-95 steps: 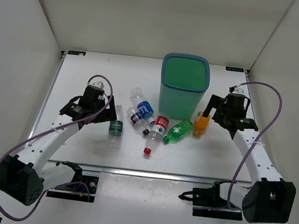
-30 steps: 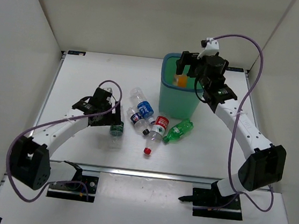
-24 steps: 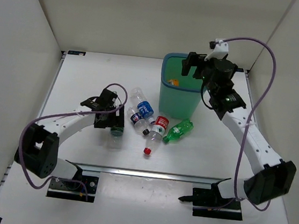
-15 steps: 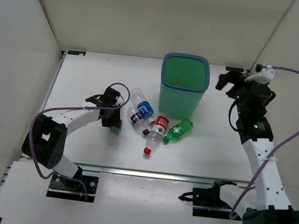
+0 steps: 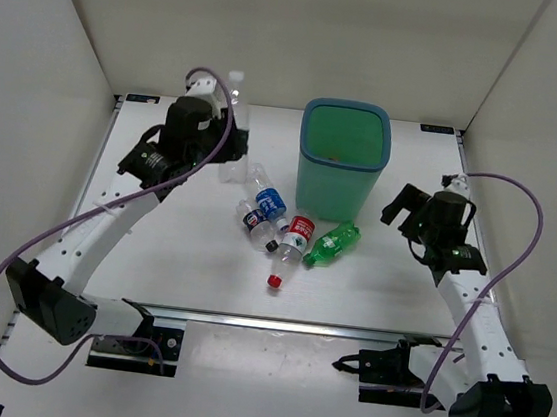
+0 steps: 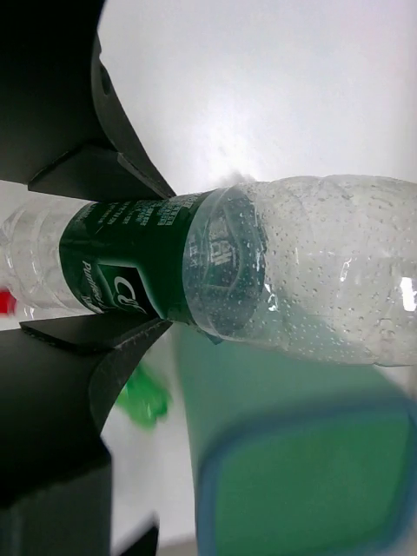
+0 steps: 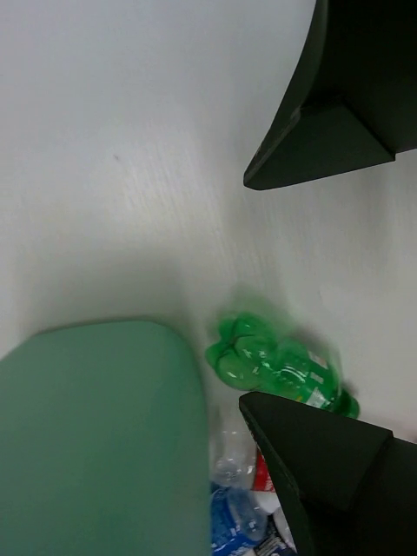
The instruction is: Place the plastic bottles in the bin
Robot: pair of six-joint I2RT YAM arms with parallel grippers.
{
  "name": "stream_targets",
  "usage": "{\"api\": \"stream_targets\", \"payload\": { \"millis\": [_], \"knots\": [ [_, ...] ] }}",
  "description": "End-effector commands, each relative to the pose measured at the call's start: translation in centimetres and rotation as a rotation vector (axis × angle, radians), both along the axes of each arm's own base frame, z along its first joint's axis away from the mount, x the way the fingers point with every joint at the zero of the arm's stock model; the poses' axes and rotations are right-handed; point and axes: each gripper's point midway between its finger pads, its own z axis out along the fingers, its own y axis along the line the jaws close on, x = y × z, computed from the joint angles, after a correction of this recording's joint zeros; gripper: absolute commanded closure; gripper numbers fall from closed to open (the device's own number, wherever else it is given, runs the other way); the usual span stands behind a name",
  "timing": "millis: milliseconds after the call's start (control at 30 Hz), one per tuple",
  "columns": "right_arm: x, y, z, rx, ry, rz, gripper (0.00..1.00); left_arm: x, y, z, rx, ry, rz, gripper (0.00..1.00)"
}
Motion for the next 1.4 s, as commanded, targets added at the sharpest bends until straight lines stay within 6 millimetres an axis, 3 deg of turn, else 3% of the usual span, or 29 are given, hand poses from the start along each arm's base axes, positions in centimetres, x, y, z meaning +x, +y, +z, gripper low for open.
{"api": "stream_targets", "payload": {
  "millis": [0,33,67,167,233,267,300,333,433,600,700,733,767,800,833,867,967,1033,1067,1100,1233,1367],
  "knots": [
    [-0.8,2.8,-1.0,0.064,0.0,0.039,0.0,1.2,-5.6,6.4,-0.05,-0.175,-0.146,0.58],
    [-0.9,3.2,-1.1,0.048,-0.01,0.037,0.01,1.6,-7.1,6.5,-0.031,-0.185,-0.174,0.58],
    [-1.0,3.1,-0.9,0.053,-0.026,0.028,0.01,2.0,-8.3,8.4,-0.046,-0.236,-0.191,0.58],
    [-1.9,3.5,-1.7,0.078,-0.013,0.046,0.01,4.7,-11.8,11.4,-0.054,-0.369,-0.167,0.53],
    [-2.3,3.7,-1.7,0.097,-0.01,0.075,0.01,6.3,-13.1,12.6,-0.085,-0.424,-0.147,0.52],
    [-2.9,4.6,-2.1,0.116,0.013,0.118,0.01,7.1,-14.3,11.2,-0.074,-0.407,-0.147,0.52],
    [-3.0,5.1,-1.9,0.122,0.007,0.127,0.01,7.7,-14.4,12.4,-0.094,-0.436,-0.128,0.51],
    [-3.2,5.1,-2.3,0.095,0.011,0.112,0.01,8.2,-15.8,12.2,-0.115,-0.445,-0.148,0.52],
    [-4.2,7.0,-3.1,0.081,0.014,0.161,0.01,9.5,-17.5,11.7,-0.172,-0.453,-0.128,0.54],
    [-5.1,8.6,-4.7,0.134,0.038,0.205,0.01,9.1,-21.0,11.2,-0.243,-0.493,-0.15,0.52],
    [-5.2,8.7,-5.4,0.158,0.048,0.2,0.01,8.9,-21.7,11.5,-0.227,-0.503,-0.143,0.47],
    [-5.1,8.7,-5.3,0.157,0.044,0.193,0.01,8.7,-22.0,11.3,-0.229,-0.496,-0.152,0.4],
    [-4.8,8.5,-5.4,0.154,0.048,0.182,0.01,8.8,-21.8,11.2,-0.235,-0.492,-0.15,0.25],
    [-4.6,8.4,-5.6,0.141,0.05,0.168,0.01,8.4,-21.4,10.4,-0.229,-0.474,-0.153,0.17],
    [-4.2,8.5,-5.0,0.142,0.023,0.164,0.01,7.7,-20.9,11.6,-0.261,-0.487,-0.163,0.01],
    [-4.0,8.9,-5.2,0.142,0.021,0.177,0.0,7.5,-20.8,9.5,-0.256,-0.45,-0.171,0.02],
    [-3.2,10.0,-5.3,0.176,0.023,0.199,0.0,5.0,-19.2,9.1,-0.218,-0.45,-0.197,0.01],
    [-2.7,11.0,-6.0,0.161,0.049,0.22,0.01,3.4,-16.3,7.9,-0.149,-0.39,-0.157,0.01],
    [-2.6,11.4,-5.9,0.156,0.042,0.237,0.01,2.4,-14.6,9.1,-0.177,-0.399,-0.142,0.01],
    [-2.4,11.6,-6.3,0.141,0.063,0.244,0.01,2.2,-13.2,6.3,-0.159,-0.351,-0.132,0.01],
    [-1.4,12.6,-6.9,0.127,0.096,0.233,0.01,-2.1,-4.4,0.6,-0.169,-0.255,-0.049,0.01],
    [-1.3,11.8,-8.5,0.124,0.118,0.157,0.01,-7.4,1.9,-4.1,-0.133,-0.21,0.033,0.01]
  ]
}}
